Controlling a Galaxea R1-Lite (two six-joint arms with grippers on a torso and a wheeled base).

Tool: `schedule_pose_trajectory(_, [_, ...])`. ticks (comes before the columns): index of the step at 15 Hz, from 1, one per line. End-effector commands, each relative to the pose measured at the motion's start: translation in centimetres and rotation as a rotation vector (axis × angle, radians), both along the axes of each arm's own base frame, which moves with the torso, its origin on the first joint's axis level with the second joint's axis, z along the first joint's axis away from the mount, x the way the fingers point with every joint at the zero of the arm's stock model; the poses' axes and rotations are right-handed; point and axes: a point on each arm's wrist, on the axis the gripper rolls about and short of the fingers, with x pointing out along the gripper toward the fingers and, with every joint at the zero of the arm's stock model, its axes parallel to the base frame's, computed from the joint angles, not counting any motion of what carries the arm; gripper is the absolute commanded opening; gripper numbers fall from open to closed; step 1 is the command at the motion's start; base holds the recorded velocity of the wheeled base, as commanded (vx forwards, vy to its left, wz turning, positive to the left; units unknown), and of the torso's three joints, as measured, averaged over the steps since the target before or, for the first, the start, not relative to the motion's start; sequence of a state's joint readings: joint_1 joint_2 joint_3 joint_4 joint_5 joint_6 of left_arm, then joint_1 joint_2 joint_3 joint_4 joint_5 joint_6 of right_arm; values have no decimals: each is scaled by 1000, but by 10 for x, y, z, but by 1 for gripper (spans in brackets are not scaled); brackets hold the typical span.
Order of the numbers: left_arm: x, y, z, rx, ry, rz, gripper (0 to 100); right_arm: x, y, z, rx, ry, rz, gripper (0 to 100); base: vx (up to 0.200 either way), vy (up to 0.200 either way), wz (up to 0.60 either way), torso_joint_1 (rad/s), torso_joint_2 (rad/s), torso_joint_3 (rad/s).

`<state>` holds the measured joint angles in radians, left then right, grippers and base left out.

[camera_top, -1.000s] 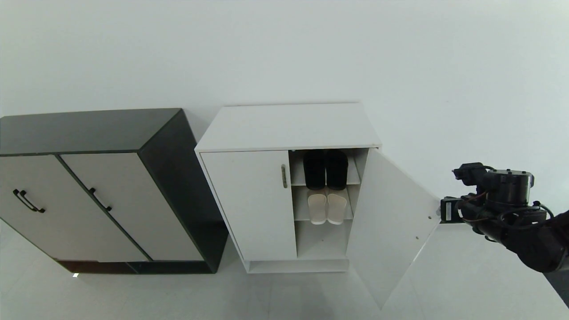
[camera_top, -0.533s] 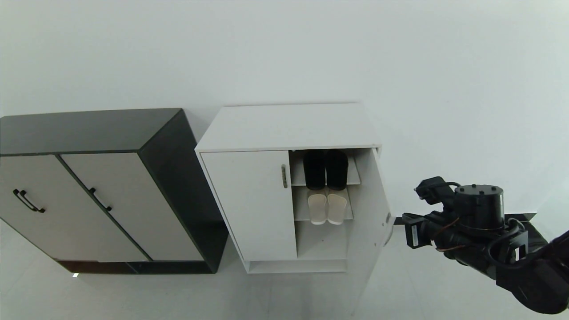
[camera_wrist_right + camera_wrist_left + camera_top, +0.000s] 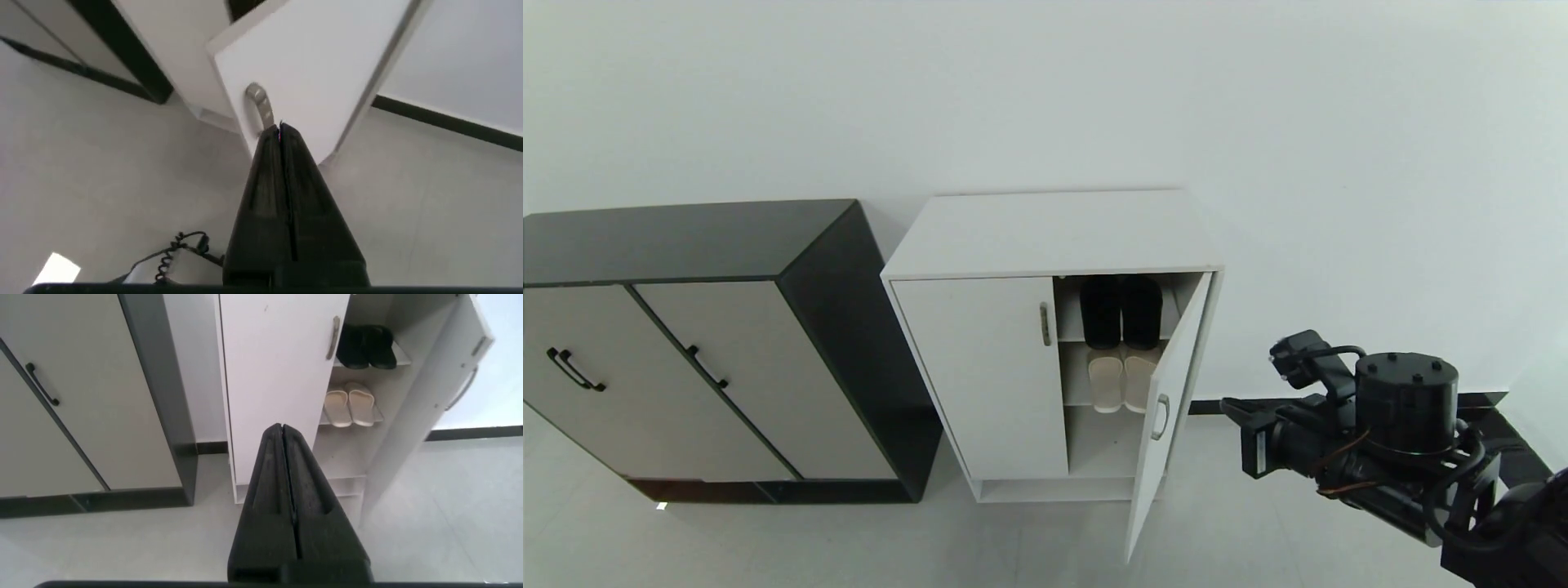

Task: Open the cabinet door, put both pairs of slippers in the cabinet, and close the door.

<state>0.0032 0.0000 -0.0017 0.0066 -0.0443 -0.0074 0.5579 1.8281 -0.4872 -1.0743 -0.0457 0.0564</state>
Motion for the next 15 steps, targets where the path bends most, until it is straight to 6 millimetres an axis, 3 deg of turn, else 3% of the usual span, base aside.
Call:
schedule_pose_trajectory(1, [0, 0, 0, 0, 1, 0, 0, -6, -2, -14, -6, 26, 47, 0, 0, 0, 0, 0, 0, 0])
schedule_pose_trajectory(6, [0, 0, 0, 0, 0, 0, 0, -6, 3, -37, -5, -5, 113, 0, 160, 0, 0, -7, 1, 1])
schedule_pose_trajectory(15, [0, 0, 0, -2, 0, 0, 0, -17, 15, -48, -28, 37, 169, 0, 178, 0, 0, 7, 4, 1])
